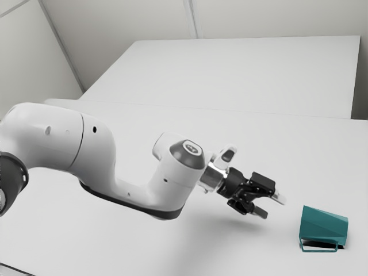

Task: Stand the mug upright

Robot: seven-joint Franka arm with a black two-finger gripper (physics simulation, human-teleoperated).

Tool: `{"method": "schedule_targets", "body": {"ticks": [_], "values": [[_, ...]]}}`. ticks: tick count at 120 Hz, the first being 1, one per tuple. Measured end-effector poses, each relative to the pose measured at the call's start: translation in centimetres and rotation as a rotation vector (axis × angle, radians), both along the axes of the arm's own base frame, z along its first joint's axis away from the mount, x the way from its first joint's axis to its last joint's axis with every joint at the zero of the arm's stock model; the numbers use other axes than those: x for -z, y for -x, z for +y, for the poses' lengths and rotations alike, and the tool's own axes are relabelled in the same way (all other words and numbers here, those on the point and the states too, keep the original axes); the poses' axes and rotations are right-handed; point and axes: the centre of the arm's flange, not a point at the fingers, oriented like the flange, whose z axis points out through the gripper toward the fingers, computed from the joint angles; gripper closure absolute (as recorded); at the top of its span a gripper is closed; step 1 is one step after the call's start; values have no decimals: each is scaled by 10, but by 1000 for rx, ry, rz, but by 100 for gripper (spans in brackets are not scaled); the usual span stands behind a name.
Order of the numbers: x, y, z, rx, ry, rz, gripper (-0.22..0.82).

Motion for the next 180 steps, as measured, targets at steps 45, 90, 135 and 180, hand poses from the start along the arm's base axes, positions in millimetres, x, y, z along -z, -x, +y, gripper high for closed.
{"method": "schedule_targets", "body": {"ticks": [45,90,135,180], "values": [[16,0,-39,73,-1,-72,0],[22,-5,-71,126,14,-122,0],[24,1,-89,146,29,-137,0],[24,8,-106,157,49,-137,9]]}}
